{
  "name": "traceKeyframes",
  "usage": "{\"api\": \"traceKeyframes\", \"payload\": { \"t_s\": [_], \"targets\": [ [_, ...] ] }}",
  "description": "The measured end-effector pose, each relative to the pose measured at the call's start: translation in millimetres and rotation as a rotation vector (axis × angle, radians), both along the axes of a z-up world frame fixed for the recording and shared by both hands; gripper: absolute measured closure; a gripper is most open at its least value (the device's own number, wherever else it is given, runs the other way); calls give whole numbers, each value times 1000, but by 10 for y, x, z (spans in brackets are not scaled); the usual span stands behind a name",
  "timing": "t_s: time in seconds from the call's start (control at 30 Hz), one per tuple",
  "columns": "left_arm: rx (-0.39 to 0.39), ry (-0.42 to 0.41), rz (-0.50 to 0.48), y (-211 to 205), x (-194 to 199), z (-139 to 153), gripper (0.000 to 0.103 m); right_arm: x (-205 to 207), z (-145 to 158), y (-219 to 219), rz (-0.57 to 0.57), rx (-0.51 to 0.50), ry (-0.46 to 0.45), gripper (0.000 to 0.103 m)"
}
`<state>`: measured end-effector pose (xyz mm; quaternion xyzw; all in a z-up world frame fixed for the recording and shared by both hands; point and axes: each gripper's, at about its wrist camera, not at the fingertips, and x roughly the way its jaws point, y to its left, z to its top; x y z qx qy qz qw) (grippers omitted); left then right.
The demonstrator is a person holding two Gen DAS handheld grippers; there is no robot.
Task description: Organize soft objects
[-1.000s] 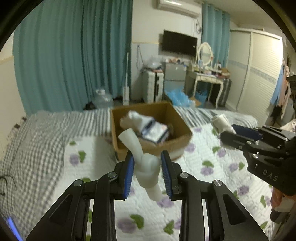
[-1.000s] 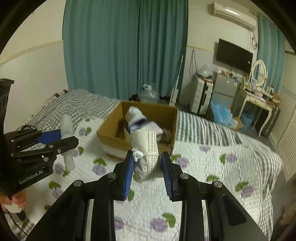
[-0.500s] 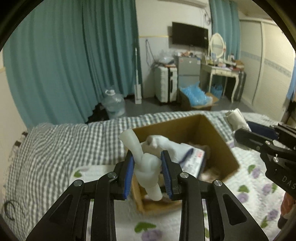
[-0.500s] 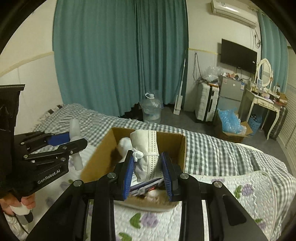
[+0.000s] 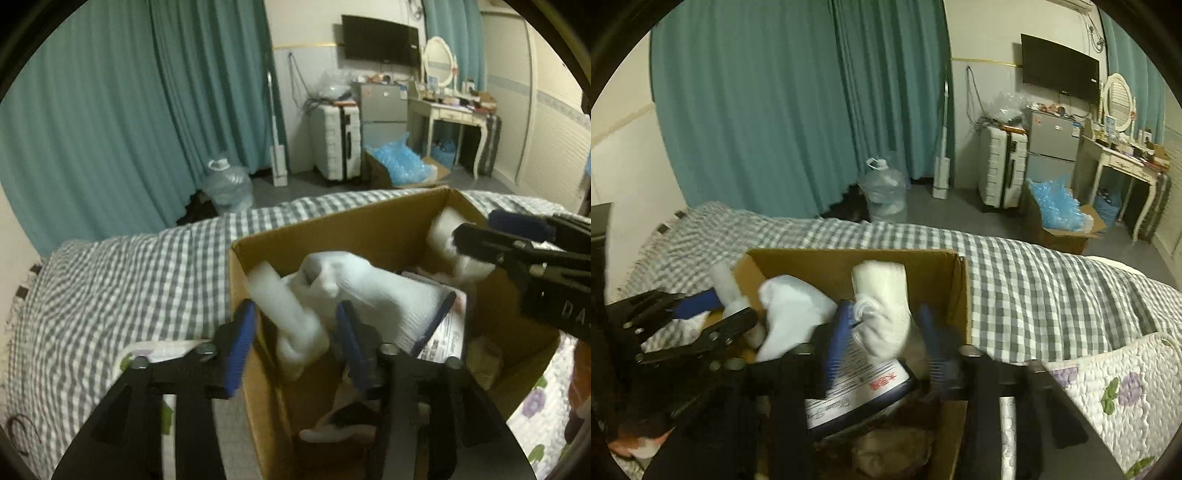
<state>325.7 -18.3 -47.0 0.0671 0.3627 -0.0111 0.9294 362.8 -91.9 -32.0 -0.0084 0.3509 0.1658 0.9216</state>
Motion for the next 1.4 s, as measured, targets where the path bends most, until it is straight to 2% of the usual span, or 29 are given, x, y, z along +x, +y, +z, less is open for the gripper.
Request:
{"api": "traceKeyframes", "payload": {
  "t_s": [0.03, 0.07, 0.17, 0.3, 0.43, 0.47, 0.5, 0.57, 0.73, 0.83, 0.87, 0.97, 1.07, 1.17, 1.27, 1.4],
  "targets": [
    [-2, -8, -1, 0, -24, 9, 41, -17, -3, 9, -11, -8, -10, 33],
    [-6, -23, -1, 7, -55, 33, 35, -44, -4, 4, -22, -9, -17, 30],
    [-20, -69, 6, 39, -196, 189, 33, -128, 57, -60, -42, 3, -14, 30],
    [-35, -107, 8, 60, -414, 520, 32, -354, 373, -209, -71, 3, -43, 30],
    [-33, -200, 11, 76, -834, 1076, 32, -750, 918, -319, -98, -14, -113, 30],
    [-38, -221, 8, 82, -932, 1199, 29, -875, 1077, -341, -101, -17, -134, 29],
    [-43, -257, 3, 81, -1103, 1396, 20, -1020, 1250, -362, -102, -18, -158, 29],
    [-45, -314, 1, 97, -1349, 1656, 14, -1326, 1611, -397, -101, -19, -205, 28],
    [-55, -458, -17, 135, -2071, 2250, 14, -2071, 2292, -421, -105, -50, -347, 11],
    [-60, -571, 5, 200, -2535, 2407, 10, -2514, 2565, -412, -109, -53, -438, 0],
    [-63, -594, 1, 211, -2672, 2421, 7, -2655, 2622, -412, -110, -43, -470, 0],
    [-59, -640, 3, 261, -2949, 2379, 5, -2990, 2661, -429, -85, -2, -495, 0],
    [-47, -675, 13, 269, -3134, 2257, 4, -3242, 2543, -478, -84, 42, -535, 0],
    [-78, -672, 10, 284, -3140, 2052, 4, -3399, 2299, -475, -106, 53, -573, 0],
    [-95, -647, 21, 281, -3066, 1805, 4, -3385, 1998, -418, -154, 37, -590, 0],
    [-68, -628, 87, 294, -2906, 1403, 4, -3223, 1544, -355, -165, 63, -595, 0]
  ]
}}
